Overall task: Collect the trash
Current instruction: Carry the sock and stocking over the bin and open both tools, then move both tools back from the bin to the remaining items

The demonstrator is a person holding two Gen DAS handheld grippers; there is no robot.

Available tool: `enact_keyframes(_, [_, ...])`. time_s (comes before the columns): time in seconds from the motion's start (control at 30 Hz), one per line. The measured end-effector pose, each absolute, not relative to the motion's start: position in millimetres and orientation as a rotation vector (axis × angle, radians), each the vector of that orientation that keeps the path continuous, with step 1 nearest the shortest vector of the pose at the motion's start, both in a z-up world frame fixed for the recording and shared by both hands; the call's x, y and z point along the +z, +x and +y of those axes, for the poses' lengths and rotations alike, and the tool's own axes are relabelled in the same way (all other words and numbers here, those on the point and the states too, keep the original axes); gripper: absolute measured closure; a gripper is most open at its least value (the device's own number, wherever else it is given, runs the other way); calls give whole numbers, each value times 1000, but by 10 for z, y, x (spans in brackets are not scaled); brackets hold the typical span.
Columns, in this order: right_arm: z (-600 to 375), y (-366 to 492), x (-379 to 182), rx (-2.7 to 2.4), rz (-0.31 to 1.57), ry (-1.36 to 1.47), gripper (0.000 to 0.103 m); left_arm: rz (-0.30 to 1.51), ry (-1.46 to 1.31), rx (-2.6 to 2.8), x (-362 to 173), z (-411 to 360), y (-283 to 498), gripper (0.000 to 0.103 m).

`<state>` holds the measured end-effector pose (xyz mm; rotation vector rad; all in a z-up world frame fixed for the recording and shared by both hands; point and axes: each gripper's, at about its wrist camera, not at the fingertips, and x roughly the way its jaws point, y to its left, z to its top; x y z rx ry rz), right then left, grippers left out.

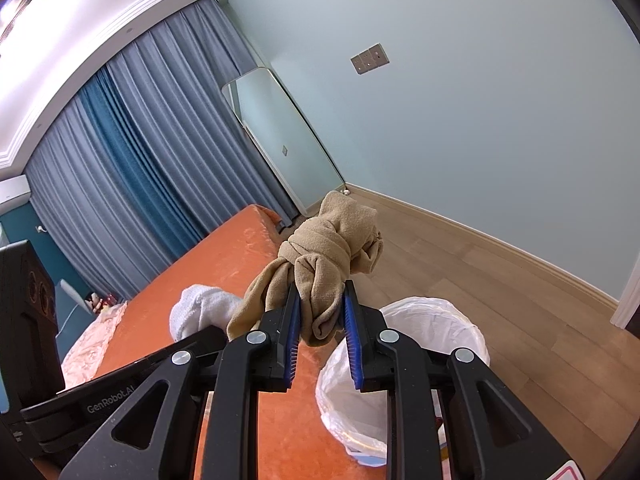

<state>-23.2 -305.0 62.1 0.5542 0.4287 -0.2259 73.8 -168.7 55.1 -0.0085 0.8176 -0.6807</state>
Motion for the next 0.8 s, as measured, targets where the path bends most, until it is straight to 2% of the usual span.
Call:
enact_keyframes(0.13, [-3072, -185, 591, -238, 441, 547, 83, 815, -3, -690, 526, -1774, 774, 69])
enact_keyframes(0.2, [-3097, -139, 567, -244, 451, 544, 80, 810, -6, -695, 526, -1802, 788, 68])
enact_keyframes(0.23, [-3091, -122, 562, -252, 456, 542, 79, 808, -7, -693, 521, -1823, 801, 66])
enact_keyframes(0.3, [-3096, -67, 542, -260, 470, 543, 77, 813, -7, -680, 511, -1852, 824, 49])
enact_keyframes(0.37, [-3098, -28, 525, -267, 480, 545, 77, 810, -9, -663, 510, -1866, 843, 48])
enact_keyframes(0.5, [-3081, -17, 515, -272, 480, 538, 68, 814, -17, -646, 512, -1815, 856, 48])
enact_keyframes(0.8, [-2923, -5, 528, -236, 487, 520, 57, 805, -35, -611, 563, -1577, 825, 46])
